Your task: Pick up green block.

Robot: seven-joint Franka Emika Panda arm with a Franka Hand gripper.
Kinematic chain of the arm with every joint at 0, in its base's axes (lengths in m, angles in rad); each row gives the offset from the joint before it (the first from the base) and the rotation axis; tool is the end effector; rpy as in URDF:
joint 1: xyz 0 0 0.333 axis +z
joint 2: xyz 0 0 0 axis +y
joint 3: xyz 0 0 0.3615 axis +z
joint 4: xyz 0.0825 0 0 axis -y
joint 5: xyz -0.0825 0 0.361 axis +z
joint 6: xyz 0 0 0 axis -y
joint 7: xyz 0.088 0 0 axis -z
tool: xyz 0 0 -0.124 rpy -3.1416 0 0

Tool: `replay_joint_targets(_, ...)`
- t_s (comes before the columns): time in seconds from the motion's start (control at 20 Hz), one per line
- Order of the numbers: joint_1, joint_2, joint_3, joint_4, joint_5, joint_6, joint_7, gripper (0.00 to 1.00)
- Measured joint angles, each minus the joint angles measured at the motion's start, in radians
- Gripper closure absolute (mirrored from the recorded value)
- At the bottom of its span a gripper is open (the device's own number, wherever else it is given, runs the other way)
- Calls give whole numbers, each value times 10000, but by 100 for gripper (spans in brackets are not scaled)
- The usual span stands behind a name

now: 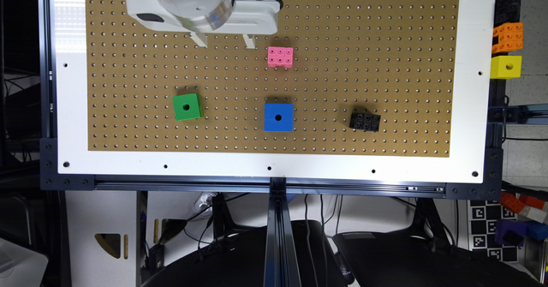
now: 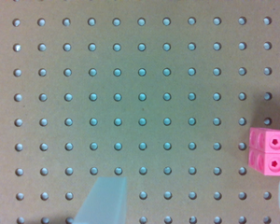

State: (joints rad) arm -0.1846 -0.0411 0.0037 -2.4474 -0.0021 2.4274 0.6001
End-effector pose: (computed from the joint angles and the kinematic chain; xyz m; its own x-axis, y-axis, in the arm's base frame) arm 0.4540 -0.0831 0.3631 0.7111 -0.7028 0.0183 -0.7028 -0.7113 -0.0106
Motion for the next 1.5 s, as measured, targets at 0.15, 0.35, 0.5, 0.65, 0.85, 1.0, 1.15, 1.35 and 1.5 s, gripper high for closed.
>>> replay_joint_targets(0.15, 0, 0, 0, 0, 0, 0, 0, 0)
replay_joint_targets(0.35, -93, 2, -4, 55, -18, 0, -1, 0)
replay_joint_targets(0.5, -264, 91, -7, 267, -49, 0, -62, 0)
replay_joint_targets(0.65, -413, 425, -7, 673, -49, 0, -158, 0)
replay_joint_targets(0.85, -629, 1303, -9, 1597, -51, -1, -329, 0)
replay_joint_targets(1.0, -875, 1879, -13, 2223, -54, -1, -570, 0)
replay_joint_targets(1.15, -1169, 2309, -14, 2723, -54, -9, -876, 0)
replay_joint_targets(1.35, -1310, 2594, -13, 3083, -54, -55, -1022, 0)
replay_joint_targets(1.5, -1316, 2611, -12, 3150, -54, -80, -1032, 0)
